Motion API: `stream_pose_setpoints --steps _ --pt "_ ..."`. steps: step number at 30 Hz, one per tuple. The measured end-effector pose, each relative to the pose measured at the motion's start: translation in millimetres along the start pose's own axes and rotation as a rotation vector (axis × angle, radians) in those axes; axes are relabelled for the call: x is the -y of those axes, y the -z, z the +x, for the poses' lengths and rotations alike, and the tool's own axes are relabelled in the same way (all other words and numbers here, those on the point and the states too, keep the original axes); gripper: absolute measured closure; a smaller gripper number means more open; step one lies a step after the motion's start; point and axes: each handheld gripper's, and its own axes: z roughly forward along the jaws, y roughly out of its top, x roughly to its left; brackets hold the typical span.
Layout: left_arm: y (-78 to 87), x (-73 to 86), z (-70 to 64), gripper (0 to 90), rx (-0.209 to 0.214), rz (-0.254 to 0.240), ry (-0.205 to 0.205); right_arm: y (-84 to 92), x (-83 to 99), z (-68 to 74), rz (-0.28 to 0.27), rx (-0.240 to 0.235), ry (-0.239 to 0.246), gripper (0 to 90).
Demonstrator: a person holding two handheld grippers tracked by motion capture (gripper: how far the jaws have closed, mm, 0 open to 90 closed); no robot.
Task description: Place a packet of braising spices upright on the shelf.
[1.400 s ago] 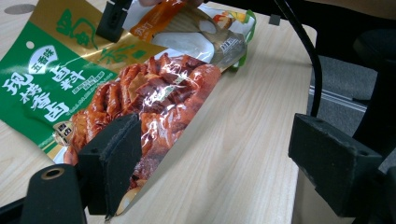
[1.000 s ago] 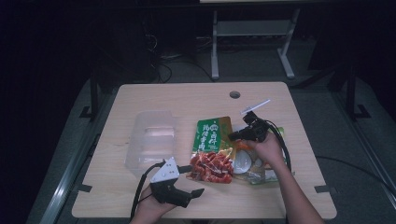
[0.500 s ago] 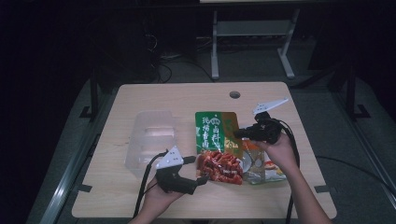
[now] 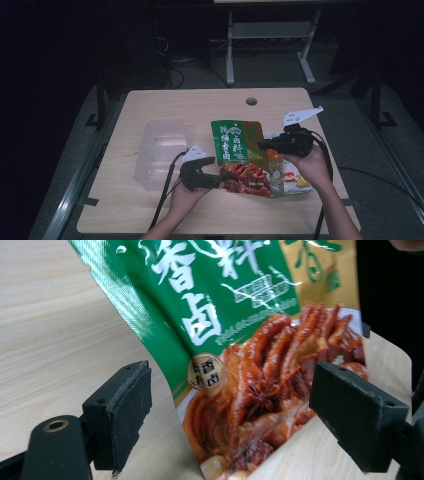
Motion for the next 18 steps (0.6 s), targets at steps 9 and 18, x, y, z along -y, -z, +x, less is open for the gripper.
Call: stream_pose_setpoints --steps 9,18 --pt "-19.0 -3.1 11.3 23.2 0.034 0.01 0.084 1.2 3.8 -1.7 0.003 -0.003 0.009 90.0" --pt "-26.8 -4.3 19.7 47.4 0.116 0.022 0.141 0.6 4.6 -3.3 0.006 -0.006 0.014 90.0"
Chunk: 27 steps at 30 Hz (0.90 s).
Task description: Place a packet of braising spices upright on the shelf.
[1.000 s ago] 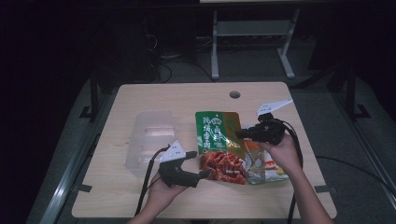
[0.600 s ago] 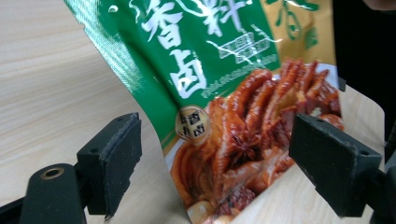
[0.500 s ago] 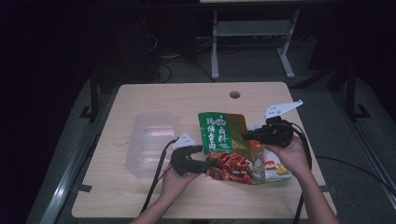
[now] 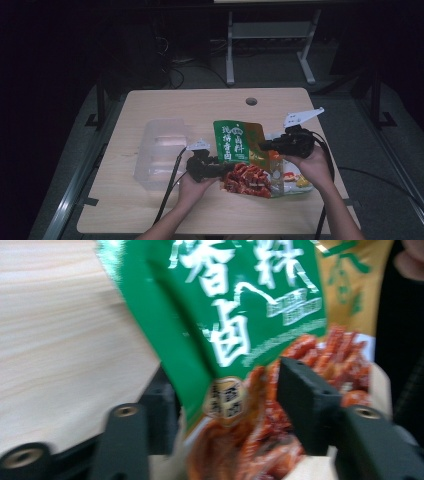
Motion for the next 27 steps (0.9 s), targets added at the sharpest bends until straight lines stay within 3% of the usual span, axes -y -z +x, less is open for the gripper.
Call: stream_pose_setpoints --steps 3,9,13,20,22,27 --pt "-0.5 0.0 -2.5 52.6 0.008 0.017 -0.001 -0.7 0.5 -0.6 0.01 0.006 -0.002 90.0" --pt "3.3 0.0 -2.9 74.1 0.029 0.015 0.016 0.3 1.6 -0.3 0.015 0.011 -0.008 90.0" --pt "7.3 -0.3 -7.4 82.2 0.02 0.014 -0.013 2.2 2.6 -1.2 0.005 0.007 -0.026 90.0" --pt "13.8 0.7 -14.0 85.9 -0.022 0.002 -0.062 1.2 10.7 -3.5 0.002 -0.013 -0.06 86.6" --pt "14.3 0.6 -15.5 86.0 -0.039 0.012 -0.107 -2.0 13.8 -4.9 0.003 -0.029 -0.073 84.8" --pt "14.4 1.2 -18.1 86.5 -0.05 0.016 -0.114 -12.1 16.7 -4.8 0.029 -0.056 -0.089 80.3"
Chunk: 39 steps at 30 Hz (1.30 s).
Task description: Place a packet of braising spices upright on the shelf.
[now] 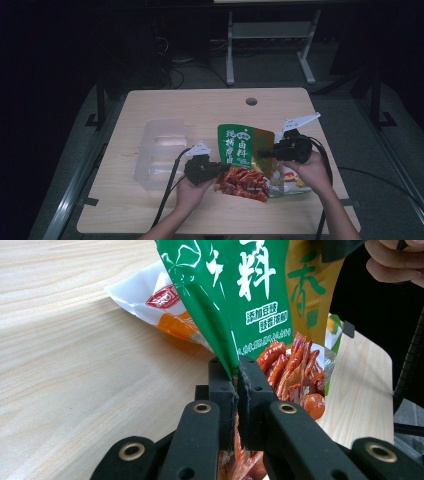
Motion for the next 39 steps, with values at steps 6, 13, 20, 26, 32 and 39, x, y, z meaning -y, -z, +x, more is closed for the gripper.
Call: stream_pose_setpoints --steps 6,13,20,26,32,39 --pt "2.7 0.6 -0.5 86.8 -0.013 -0.012 -0.012 -8.1 2.6 -1.7 0.005 -0.018 -0.031 76.9" --pt "5.2 1.4 -2.5 86.4 -0.026 -0.014 -0.028 -21.7 3.3 0.0 0.039 -0.023 -0.021 85.3" --pt "12.0 3.1 -7.2 77.3 -0.056 -0.018 -0.051 -20.1 1.3 5.7 0.028 -0.042 -0.009 89.8" --pt "20.6 5.5 -16.0 62.4 -0.085 -0.024 -0.1 -13.0 -3.3 20.0 -0.004 -0.049 0.025 90.0" --pt "33.8 7.5 -22.9 50.6 -0.11 -0.045 -0.134 -5.0 -16.4 39.4 -0.019 -0.017 0.089 90.0" --pt "42.6 9.6 -29.2 43.5 -0.121 -0.059 -0.157 2.0 -26.1 46.0 -0.041 0.005 0.11 90.0"
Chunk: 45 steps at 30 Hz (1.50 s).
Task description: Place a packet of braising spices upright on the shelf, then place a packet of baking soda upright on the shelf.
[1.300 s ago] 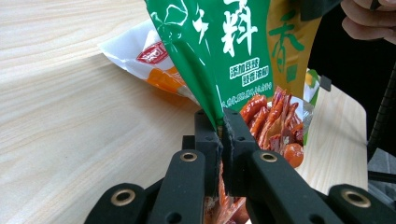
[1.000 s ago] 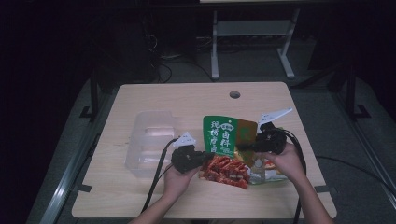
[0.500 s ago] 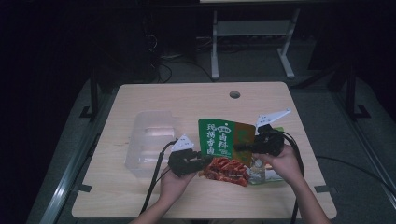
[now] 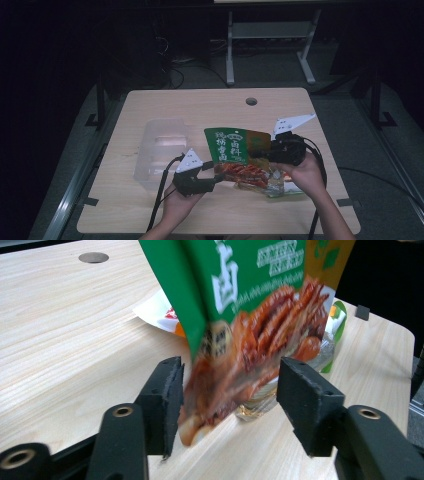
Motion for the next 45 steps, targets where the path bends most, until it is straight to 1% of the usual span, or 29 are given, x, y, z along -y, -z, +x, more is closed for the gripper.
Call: stream_pose_setpoints --steps 2,3,4,7,8,9,10,13,15,16,18,19,20,25,27,30,33,35,40,43,45 --pt "2.7 1.1 -0.3 43.0 0.001 0.0 -0.003 1.8 -1.7 -0.2 -0.007 0.005 -0.006 90.0" --pt "4.2 1.9 0.5 43.2 0.008 0.009 -0.014 3.4 -3.1 -0.9 -0.014 0.011 -0.009 90.0" --pt "6.0 3.6 -0.3 43.0 0.007 0.016 -0.023 4.1 -3.8 -1.3 -0.018 0.012 -0.01 90.0" --pt "7.1 5.2 -1.5 42.2 0.011 0.019 -0.031 5.3 -5.7 -2.2 -0.024 0.019 -0.013 90.0" --pt "7.6 5.9 -2.2 41.6 0.012 0.021 -0.034 6.0 -7.8 -3.0 -0.026 0.03 -0.016 90.0" --pt "8.6 6.5 -2.6 41.1 0.015 0.026 -0.044 6.2 -8.9 -3.3 -0.027 0.033 -0.016 90.0" --pt "10.1 7.8 -4.5 40.7 0.021 0.021 -0.054 6.2 -10.0 -3.8 -0.027 0.037 -0.014 90.0" --pt "11.7 9.4 -7.4 39.1 0.024 0.024 -0.063 6.2 -12.4 -4.6 -0.03 0.038 -0.02 90.0" --pt "14.0 11.1 -9.8 37.6 0.03 0.028 -0.077 6.2 -15.2 -5.3 -0.031 0.04 -0.021 90.0" --pt "15.1 12.1 -11.2 37.2 0.034 0.031 -0.085 5.9 -16.9 -5.5 -0.033 0.041 -0.019 90.0" --pt "16.4 13.8 -14.0 35.5 0.039 0.031 -0.086 5.7 -20.6 -5.1 -0.031 0.043 -0.019 90.0" --pt "18.3 15.8 -16.2 34.7 0.044 0.031 -0.097 5.5 -24.6 -5.0 -0.032 0.047 -0.013 90.0" --pt "18.3 15.8 -16.2 34.1 0.044 0.031 -0.097 5.5 -24.6 -5.0 -0.032 0.047 -0.013 90.0" --pt "22.2 21.5 -17.9 29.9 0.057 0.02 -0.097 3.9 -36.1 -6.6 -0.027 0.05 -0.009 90.0" --pt "23.0 21.5 -17.5 28.6 0.055 0.021 -0.1 3.1 -38.3 -6.9 -0.025 0.051 -0.008 90.0" --pt "26.1 20.5 -16.3 27.7 0.058 0.017 -0.104 -1.3 -47.9 -8.0 -0.016 0.053 -0.003 90.0" --pt "27.9 20.0 -16.9 27.3 0.051 0.002 -0.112 -4.1 -52.6 -9.2 -0.014 0.057 0.004 90.0" --pt "29.0 20.0 -18.0 26.5 0.045 0.002 -0.125 -7.8 -59.2 -11.1 -0.013 0.052 0.001 90.0" --pt "28.7 20.2 -17.7 25.2 0.044 0.006 -0.127 -13.0 -67.8 -12.1 -0.011 0.046 0.003 90.0" --pt "28.4 20.6 -18.6 25.0 0.046 0.005 -0.122 -14.9 -71.5 -12.3 -0.009 0.04 0.007 90.0" --pt "27.7 21.5 -19.5 25.0 0.047 0.007 -0.131 -16.4 -73.9 -12.2 -0.012 0.033 0.009 90.0"
